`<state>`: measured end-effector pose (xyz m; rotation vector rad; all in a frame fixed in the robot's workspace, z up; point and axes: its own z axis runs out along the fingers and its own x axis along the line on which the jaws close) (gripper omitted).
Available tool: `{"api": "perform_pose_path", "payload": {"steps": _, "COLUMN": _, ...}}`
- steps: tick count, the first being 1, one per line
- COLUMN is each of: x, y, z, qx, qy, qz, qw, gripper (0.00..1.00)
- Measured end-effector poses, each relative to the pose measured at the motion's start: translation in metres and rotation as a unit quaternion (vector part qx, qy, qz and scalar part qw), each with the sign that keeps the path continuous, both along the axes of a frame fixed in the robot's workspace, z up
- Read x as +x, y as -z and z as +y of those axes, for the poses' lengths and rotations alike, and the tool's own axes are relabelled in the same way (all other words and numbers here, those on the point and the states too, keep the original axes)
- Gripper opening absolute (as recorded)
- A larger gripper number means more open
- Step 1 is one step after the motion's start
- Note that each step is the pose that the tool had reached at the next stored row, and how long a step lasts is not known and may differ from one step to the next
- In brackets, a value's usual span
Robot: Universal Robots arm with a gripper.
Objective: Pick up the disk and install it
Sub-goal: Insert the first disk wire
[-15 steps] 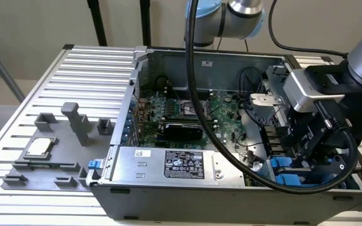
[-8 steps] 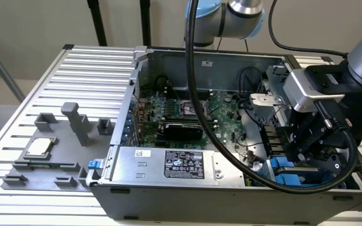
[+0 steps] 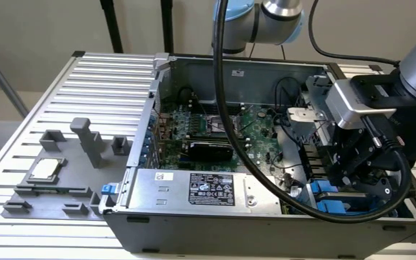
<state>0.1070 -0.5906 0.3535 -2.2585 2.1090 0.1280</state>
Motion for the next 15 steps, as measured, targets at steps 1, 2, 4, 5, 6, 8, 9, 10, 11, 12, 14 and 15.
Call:
{"api": "perform_pose_path", "payload": {"steps": 1, "x": 0.0, "y": 0.0, "z": 0.0, "qx": 0.0, "qy": 0.0, "qz": 0.0, "qw": 1.0, "gripper": 0.0}}
{"api": "perform_pose_path", "payload": {"steps": 2, "x": 0.0, "y": 0.0, "z": 0.0, "qx": 0.0, "qy": 0.0, "qz": 0.0, "qw": 1.0, "gripper": 0.0}}
{"api": "perform_pose_path", "payload": {"steps": 4, "x": 0.001, "y": -0.0018, "z": 0.0, "qx": -0.0002, "qy": 0.0, "qz": 0.0, "qw": 1.0, "gripper": 0.0}}
{"api": "perform_pose_path", "payload": {"steps": 5, "x": 0.001, "y": -0.0047, "z": 0.0, "qx": -0.0001, "qy": 0.0, "qz": 0.0, "qw": 1.0, "gripper": 0.0}}
{"api": "perform_pose_path", "payload": {"steps": 6, "x": 0.003, "y": -0.0082, "z": 0.0, "qx": 0.0002, "qy": 0.0, "qz": 0.0, "qw": 1.0, "gripper": 0.0}}
{"api": "perform_pose_path", "payload": {"steps": 8, "x": 0.006, "y": -0.017, "z": 0.0, "qx": 0.0004, "qy": 0.0, "qz": 0.0, "qw": 1.0, "gripper": 0.0}}
{"api": "perform_pose_path", "payload": {"steps": 9, "x": 0.008, "y": -0.0213, "z": 0.0, "qx": 0.0006, "qy": 0.0, "qz": 0.0, "qw": 1.0, "gripper": 0.0}}
{"api": "perform_pose_path", "payload": {"steps": 10, "x": 0.011, "y": -0.0255, "z": 0.0, "qx": 0.0008, "qy": 0.0, "qz": 0.0, "qw": 1.0, "gripper": 0.0}}
{"api": "perform_pose_path", "payload": {"steps": 11, "x": 0.014, "y": -0.0289, "z": 0.0, "qx": 0.001, "qy": 0.0, "qz": 0.0, "qw": 1.0, "gripper": 0.0}}
{"api": "perform_pose_path", "payload": {"steps": 12, "x": 0.018, "y": -0.0312, "z": 0.0, "qx": 0.0012, "qy": 0.0, "qz": 0.0, "qw": 1.0, "gripper": 0.0}}
{"api": "perform_pose_path", "payload": {"steps": 14, "x": 0.028, "y": -0.034, "z": 0.0, "qx": 0.0019, "qy": 0.0, "qz": 0.0, "qw": 1.0, "gripper": 0.0}}
{"api": "perform_pose_path", "payload": {"steps": 15, "x": 0.032, "y": -0.0342, "z": 0.0, "qx": 0.003, "qy": 0.0, "qz": 0.0, "qw": 1.0, "gripper": 0.0}}
